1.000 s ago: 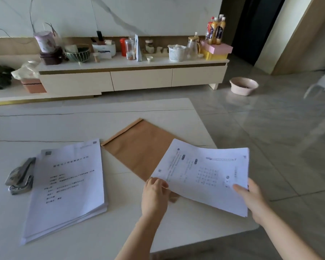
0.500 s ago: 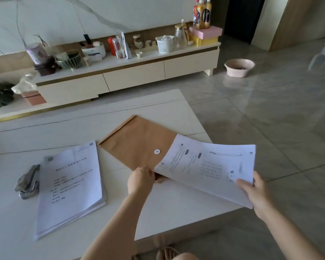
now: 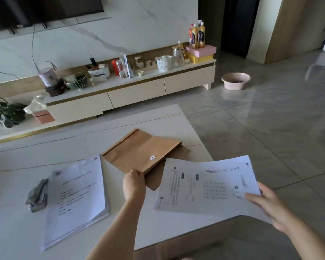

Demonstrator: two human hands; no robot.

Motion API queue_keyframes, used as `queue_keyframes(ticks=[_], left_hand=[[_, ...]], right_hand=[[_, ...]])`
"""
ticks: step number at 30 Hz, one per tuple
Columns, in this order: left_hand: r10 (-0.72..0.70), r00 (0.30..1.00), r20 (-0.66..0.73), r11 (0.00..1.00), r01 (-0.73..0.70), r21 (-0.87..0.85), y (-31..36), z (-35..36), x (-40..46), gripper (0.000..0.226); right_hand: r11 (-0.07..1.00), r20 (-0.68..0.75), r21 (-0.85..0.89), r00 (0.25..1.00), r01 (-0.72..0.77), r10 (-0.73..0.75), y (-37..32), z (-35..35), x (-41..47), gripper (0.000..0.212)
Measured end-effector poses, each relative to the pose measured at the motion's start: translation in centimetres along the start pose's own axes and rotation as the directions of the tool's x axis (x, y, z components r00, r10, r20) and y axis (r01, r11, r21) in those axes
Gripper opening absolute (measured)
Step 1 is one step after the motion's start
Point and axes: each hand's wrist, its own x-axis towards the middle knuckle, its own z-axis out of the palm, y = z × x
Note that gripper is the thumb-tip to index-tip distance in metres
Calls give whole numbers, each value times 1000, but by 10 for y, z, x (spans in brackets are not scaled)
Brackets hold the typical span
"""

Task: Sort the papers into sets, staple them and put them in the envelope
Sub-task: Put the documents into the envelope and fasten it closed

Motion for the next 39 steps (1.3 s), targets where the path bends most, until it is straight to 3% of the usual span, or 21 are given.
queue_keyframes(ticks=[6,11,14,18,22,25,31,34,37,39], left_hand=[[-16,1000,-8,986,14,-168,-3,-9,-3,15],[24,998,58,987,-15,-157,-11,-9,-12,14],[66,995,81,991,-56,-123,-18,-6,-19,16],[108,991,83,991,-101,-84,-28,-2,-24,19],[138,989,60,989,-135,-53,-42,-4,-25,20],[179,983,44,983,-177,-39,-49,-6,-21,20],[188,982,26,982,-187,-37,-56,3,-20,18],[199,979,33,979,-198,-40,-61,9,-20,16],[218,974,61,976,-216,-39,-69,12,-17,15],[250,965,81,968,-249,-17,-72,14,-16,16]], right_hand=[[1000,-48,15,999,21,-20,-5,6,1,31],[994,-165,93,986,49,-33,-9,44,9,26],[997,-198,42,978,68,-58,-7,76,16,24],[996,-113,-69,991,62,-70,-3,122,17,14],[987,3,-120,994,-111,112,-10,152,25,20],[960,11,-256,993,-113,120,-14,160,39,16],[977,-184,-208,983,-55,16,-10,159,36,12],[975,-145,-182,984,-127,101,12,164,30,21],[973,-164,-35,962,-228,220,20,162,37,33],[977,-182,18,960,-213,213,17,163,39,36]])
